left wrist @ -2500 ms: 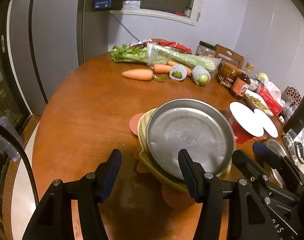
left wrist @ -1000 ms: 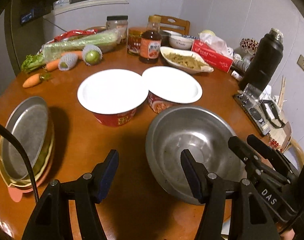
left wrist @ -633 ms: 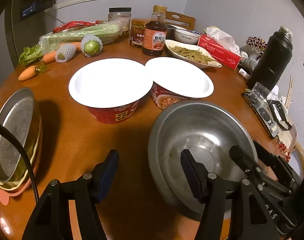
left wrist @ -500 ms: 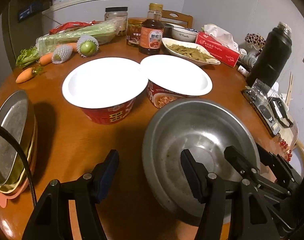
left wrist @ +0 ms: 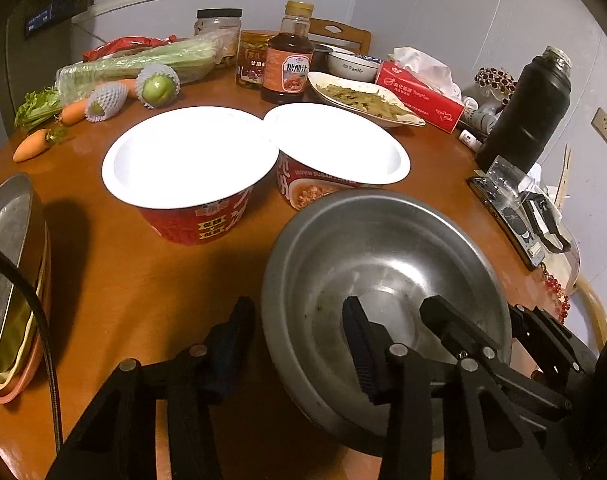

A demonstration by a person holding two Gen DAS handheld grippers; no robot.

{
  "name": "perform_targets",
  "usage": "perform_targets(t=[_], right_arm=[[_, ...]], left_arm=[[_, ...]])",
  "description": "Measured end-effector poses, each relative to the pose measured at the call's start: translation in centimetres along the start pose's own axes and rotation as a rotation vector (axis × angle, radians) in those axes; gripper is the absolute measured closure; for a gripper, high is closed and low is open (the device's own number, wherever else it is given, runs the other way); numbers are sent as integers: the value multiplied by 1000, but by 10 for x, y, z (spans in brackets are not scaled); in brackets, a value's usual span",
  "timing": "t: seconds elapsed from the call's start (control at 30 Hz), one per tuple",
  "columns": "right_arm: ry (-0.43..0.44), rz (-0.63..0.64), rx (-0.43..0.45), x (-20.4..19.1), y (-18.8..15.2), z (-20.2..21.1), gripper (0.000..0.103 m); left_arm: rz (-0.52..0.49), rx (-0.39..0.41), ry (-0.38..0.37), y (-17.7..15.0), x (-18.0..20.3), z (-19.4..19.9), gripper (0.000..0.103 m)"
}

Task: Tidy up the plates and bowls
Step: 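Carry the steel bowl with the left gripper and set it down by the table edge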

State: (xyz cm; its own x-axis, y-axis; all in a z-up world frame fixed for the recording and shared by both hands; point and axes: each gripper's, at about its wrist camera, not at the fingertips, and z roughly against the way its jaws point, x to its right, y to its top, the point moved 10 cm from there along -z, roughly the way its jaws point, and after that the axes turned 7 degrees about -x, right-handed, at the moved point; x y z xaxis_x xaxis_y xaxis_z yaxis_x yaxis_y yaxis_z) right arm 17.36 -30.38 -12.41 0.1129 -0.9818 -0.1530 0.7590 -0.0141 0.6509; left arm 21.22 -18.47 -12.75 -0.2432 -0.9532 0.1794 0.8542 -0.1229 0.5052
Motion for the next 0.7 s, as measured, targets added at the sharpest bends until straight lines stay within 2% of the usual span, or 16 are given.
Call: perform_targets(t=[0.13, 0.7], right_arm=[[14, 16, -1, -8, -1, 5, 60], [39, 91, -22, -57, -9, 29, 61]], left_arm=[[-7, 6, -7, -2, 1, 8, 64], [26, 37, 10, -23, -28, 55, 63]])
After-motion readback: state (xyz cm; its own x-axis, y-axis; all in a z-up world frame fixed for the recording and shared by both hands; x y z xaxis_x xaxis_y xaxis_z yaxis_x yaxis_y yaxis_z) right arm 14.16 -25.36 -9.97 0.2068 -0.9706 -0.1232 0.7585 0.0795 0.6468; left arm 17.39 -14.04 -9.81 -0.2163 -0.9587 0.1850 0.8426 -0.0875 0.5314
